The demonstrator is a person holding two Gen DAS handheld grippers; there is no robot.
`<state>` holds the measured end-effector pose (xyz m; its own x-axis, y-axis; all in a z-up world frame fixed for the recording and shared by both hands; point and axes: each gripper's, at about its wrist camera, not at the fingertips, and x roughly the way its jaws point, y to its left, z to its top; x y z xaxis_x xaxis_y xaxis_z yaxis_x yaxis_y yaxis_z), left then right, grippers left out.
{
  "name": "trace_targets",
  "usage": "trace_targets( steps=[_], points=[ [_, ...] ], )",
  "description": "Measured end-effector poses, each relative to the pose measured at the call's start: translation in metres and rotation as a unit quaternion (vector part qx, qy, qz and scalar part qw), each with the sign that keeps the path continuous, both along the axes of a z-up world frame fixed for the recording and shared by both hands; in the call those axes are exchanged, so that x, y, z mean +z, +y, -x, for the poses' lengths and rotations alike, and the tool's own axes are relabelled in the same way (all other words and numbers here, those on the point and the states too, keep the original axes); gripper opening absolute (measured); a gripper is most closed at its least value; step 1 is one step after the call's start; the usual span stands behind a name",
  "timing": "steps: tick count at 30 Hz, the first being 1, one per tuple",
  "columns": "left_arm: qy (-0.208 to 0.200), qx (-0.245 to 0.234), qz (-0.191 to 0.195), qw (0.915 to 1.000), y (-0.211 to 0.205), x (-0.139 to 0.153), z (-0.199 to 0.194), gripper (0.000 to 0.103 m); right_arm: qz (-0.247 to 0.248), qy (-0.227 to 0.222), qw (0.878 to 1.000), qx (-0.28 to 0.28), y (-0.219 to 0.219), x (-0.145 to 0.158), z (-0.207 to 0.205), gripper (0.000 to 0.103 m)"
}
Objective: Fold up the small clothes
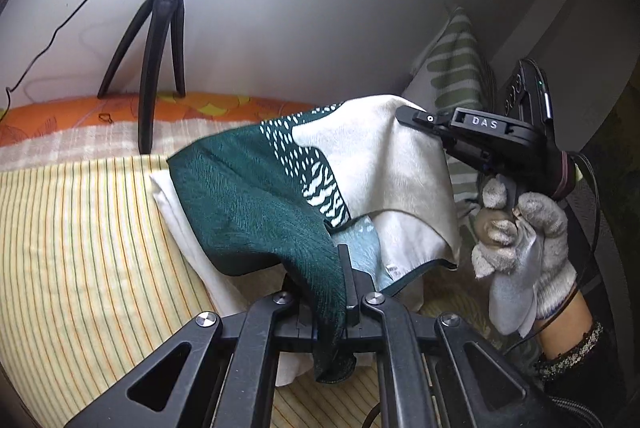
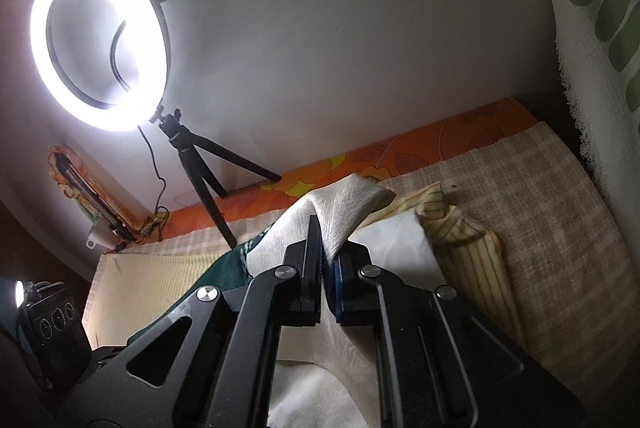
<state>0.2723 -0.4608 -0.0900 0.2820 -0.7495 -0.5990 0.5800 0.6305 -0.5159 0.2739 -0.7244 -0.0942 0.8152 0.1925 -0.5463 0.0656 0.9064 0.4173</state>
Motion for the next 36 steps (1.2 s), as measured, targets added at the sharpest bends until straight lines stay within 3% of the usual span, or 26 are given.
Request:
trace_targets(
  steps=[6, 8, 10, 11, 12, 13, 15, 19, 25, 30, 36],
  points=[
    [-0.004, -0.012, -0.022, 0.9997, 0.000, -0.002, 0.008, 0.008, 0.037, 0.031, 0.999, -0.023, -0.009, -0.012, -0.008, 0.006],
    [-0.016, -0.021, -0.038, 0.9989, 0.000, 0.001, 0.014, 0.028, 0.054, 0.050, 0.996, -0.040, -0.011, -0.015, -0.010, 0.015],
    [-0.036, -0.025, -0.056, 0.9975, 0.000, 0.004, 0.020, 0.044, 0.065, 0.056, 0.995, -0.056, -0.013, -0.015, -0.008, 0.033],
    [-0.050, -0.025, -0.066, 0.9963, -0.002, 0.008, 0.023, 0.048, 0.066, 0.051, 0.995, -0.061, -0.014, -0.014, -0.004, 0.048],
    [-0.063, -0.022, -0.076, 0.9949, 0.000, 0.010, 0.028, 0.060, 0.066, 0.043, 0.995, -0.063, -0.014, -0.012, 0.000, 0.056],
    [-0.075, -0.017, -0.083, 0.9936, 0.002, 0.012, 0.031, 0.072, 0.067, 0.037, 0.995, -0.066, -0.014, -0.011, 0.003, 0.058],
    [-0.091, -0.009, -0.091, 0.9916, 0.005, 0.017, 0.035, 0.084, 0.067, 0.032, 0.995, -0.067, -0.015, -0.007, 0.009, 0.058],
    [-0.104, 0.002, -0.103, 0.9892, 0.009, 0.027, 0.039, 0.092, 0.066, 0.028, 0.995, -0.070, -0.011, -0.002, 0.015, 0.059],
    [-0.123, 0.019, -0.119, 0.9851, 0.013, 0.040, 0.048, 0.102, 0.070, 0.005, 0.995, -0.076, -0.002, 0.012, 0.033, 0.075],
    [-0.131, 0.024, -0.121, 0.9837, 0.016, 0.051, 0.056, 0.103, 0.079, -0.005, 0.994, -0.081, 0.007, 0.025, 0.048, 0.084],
    [-0.145, 0.026, -0.114, 0.9825, 0.024, 0.069, 0.075, 0.103, 0.079, -0.023, 0.993, -0.083, 0.025, 0.044, 0.075, 0.086]
  ],
)
